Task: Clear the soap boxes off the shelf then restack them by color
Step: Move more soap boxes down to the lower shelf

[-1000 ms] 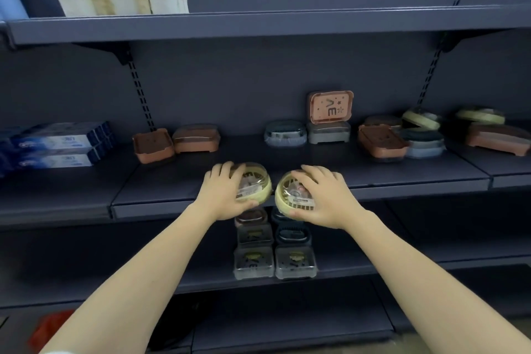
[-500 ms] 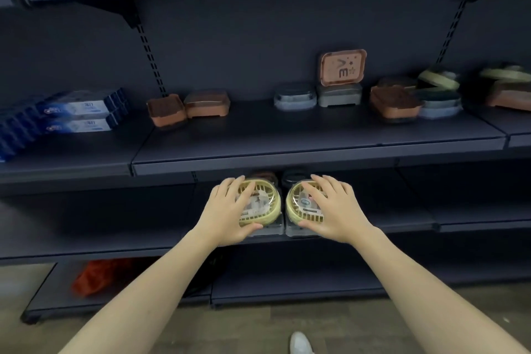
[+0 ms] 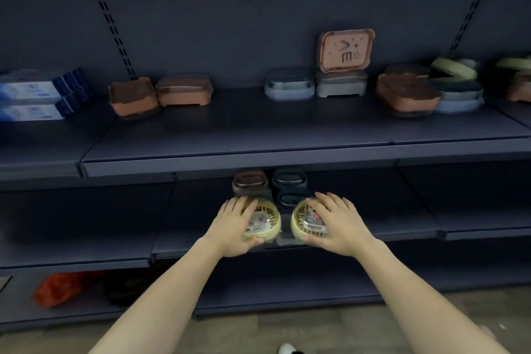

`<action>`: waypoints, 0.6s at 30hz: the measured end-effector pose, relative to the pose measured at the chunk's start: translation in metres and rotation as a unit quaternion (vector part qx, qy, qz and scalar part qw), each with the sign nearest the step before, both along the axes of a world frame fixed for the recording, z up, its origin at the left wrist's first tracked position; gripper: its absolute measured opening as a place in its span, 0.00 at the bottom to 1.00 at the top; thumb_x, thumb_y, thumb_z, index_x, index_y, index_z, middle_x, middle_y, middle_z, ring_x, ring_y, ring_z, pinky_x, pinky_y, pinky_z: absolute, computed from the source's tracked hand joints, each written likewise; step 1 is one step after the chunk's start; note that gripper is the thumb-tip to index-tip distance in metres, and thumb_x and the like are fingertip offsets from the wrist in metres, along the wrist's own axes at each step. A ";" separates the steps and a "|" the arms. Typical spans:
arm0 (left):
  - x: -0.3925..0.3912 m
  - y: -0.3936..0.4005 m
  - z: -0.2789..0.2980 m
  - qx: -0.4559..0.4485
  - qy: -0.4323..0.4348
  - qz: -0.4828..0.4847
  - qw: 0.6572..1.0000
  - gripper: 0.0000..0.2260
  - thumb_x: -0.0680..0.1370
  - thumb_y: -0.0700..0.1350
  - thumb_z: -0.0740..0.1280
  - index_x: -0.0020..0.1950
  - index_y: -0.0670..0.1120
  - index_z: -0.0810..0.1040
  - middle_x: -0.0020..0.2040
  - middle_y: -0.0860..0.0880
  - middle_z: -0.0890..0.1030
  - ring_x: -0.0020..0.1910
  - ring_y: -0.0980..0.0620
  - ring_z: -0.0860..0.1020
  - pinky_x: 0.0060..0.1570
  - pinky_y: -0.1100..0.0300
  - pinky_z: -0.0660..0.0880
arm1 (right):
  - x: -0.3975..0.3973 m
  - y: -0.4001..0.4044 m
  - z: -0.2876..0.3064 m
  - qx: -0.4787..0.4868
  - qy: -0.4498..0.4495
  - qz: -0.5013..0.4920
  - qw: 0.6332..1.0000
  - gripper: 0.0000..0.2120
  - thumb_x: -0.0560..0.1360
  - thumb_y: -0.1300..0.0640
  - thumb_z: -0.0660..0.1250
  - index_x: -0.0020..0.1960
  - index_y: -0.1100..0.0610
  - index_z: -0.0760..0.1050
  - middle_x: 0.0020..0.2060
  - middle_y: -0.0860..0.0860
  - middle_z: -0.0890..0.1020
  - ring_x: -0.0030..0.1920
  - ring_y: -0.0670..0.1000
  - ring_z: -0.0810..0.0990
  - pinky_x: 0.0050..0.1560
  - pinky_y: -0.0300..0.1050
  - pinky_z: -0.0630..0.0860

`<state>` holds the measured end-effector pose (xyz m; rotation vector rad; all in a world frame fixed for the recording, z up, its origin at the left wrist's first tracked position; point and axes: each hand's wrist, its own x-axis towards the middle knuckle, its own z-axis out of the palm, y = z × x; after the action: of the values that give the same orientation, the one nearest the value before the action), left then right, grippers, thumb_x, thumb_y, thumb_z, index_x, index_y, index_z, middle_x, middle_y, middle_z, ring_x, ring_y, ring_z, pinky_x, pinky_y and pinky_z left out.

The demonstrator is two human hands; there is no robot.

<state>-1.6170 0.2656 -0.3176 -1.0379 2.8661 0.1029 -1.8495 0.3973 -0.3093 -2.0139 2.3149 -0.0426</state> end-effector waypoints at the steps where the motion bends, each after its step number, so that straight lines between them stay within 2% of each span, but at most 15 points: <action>1: -0.005 -0.007 -0.011 0.002 0.002 0.002 1.000 0.40 0.74 0.65 0.60 0.78 0.48 0.47 0.76 0.45 0.51 0.75 0.43 0.50 0.74 0.51 0.45 | -0.004 -0.007 -0.010 -0.001 0.001 0.001 1.000 0.48 0.60 0.24 0.42 0.76 0.45 0.52 0.75 0.48 0.55 0.75 0.54 0.52 0.73 0.54 0.50; 3: -0.015 -0.022 -0.034 0.015 0.016 0.017 1.000 0.40 0.72 0.68 0.59 0.77 0.49 0.51 0.76 0.45 0.54 0.74 0.43 0.54 0.74 0.51 0.49 | -0.013 -0.024 -0.030 -0.003 0.012 0.008 1.000 0.47 0.61 0.25 0.42 0.75 0.45 0.53 0.74 0.48 0.57 0.73 0.55 0.56 0.72 0.53 0.52; 5: -0.025 -0.035 -0.055 0.035 0.049 0.042 0.997 0.43 0.66 0.73 0.54 0.76 0.52 0.55 0.75 0.46 0.58 0.72 0.44 0.58 0.72 0.51 0.55 | -0.020 -0.042 -0.049 -0.002 0.020 0.012 1.000 0.46 0.61 0.25 0.43 0.74 0.45 0.55 0.74 0.48 0.59 0.70 0.56 0.60 0.70 0.52 0.55; 7: -0.036 -0.052 -0.072 0.045 0.084 0.049 0.994 0.44 0.64 0.73 0.51 0.75 0.53 0.56 0.74 0.47 0.61 0.70 0.44 0.61 0.70 0.51 0.59 | -0.027 -0.062 -0.066 -0.008 0.006 0.007 1.000 0.45 0.62 0.24 0.45 0.74 0.45 0.56 0.74 0.49 0.59 0.70 0.58 0.62 0.69 0.54 0.58; 9: -0.044 -0.072 -0.085 0.044 0.099 0.053 0.993 0.40 0.68 0.71 0.55 0.75 0.54 0.54 0.74 0.47 0.59 0.71 0.44 0.60 0.69 0.52 0.59 | -0.035 -0.084 -0.081 -0.021 -0.008 0.014 1.000 0.45 0.63 0.24 0.45 0.75 0.45 0.56 0.75 0.50 0.58 0.71 0.59 0.60 0.69 0.56 0.57; 11: -0.050 -0.092 -0.097 0.037 0.093 0.061 0.993 0.37 0.72 0.67 0.61 0.76 0.54 0.52 0.76 0.48 0.55 0.73 0.44 0.55 0.71 0.52 0.54 | -0.045 -0.106 -0.094 -0.026 -0.013 0.021 0.999 0.44 0.65 0.25 0.48 0.76 0.45 0.53 0.76 0.49 0.54 0.73 0.58 0.57 0.70 0.56 0.55; 13: -0.054 -0.111 -0.107 0.022 0.096 0.056 0.994 0.37 0.73 0.64 0.63 0.76 0.53 0.51 0.76 0.48 0.53 0.74 0.45 0.52 0.73 0.52 0.51 | -0.054 -0.127 -0.106 -0.022 -0.027 0.018 0.999 0.42 0.68 0.27 0.55 0.76 0.45 0.50 0.76 0.48 0.51 0.74 0.56 0.52 0.72 0.55 0.51; 15: -0.059 -0.127 -0.118 -0.001 0.102 0.033 0.994 0.37 0.73 0.64 0.63 0.76 0.52 0.52 0.76 0.48 0.54 0.74 0.45 0.52 0.73 0.52 0.52 | -0.061 -0.142 -0.117 -0.035 -0.031 0.024 0.999 0.41 0.70 0.29 0.58 0.76 0.46 0.50 0.76 0.48 0.50 0.75 0.55 0.49 0.72 0.55 0.49; 18: -0.068 -0.146 -0.131 -0.035 0.107 0.021 0.993 0.38 0.70 0.68 0.59 0.75 0.51 0.54 0.74 0.47 0.58 0.72 0.44 0.58 0.71 0.52 0.57 | -0.071 -0.162 -0.132 -0.065 -0.011 0.038 0.997 0.45 0.66 0.26 0.51 0.76 0.47 0.51 0.76 0.48 0.51 0.75 0.54 0.51 0.72 0.53 0.50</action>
<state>-1.6847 0.1193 -0.4489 -1.1672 3.0589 0.1235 -1.9201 0.2357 -0.4413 -2.1473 2.2753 -0.2154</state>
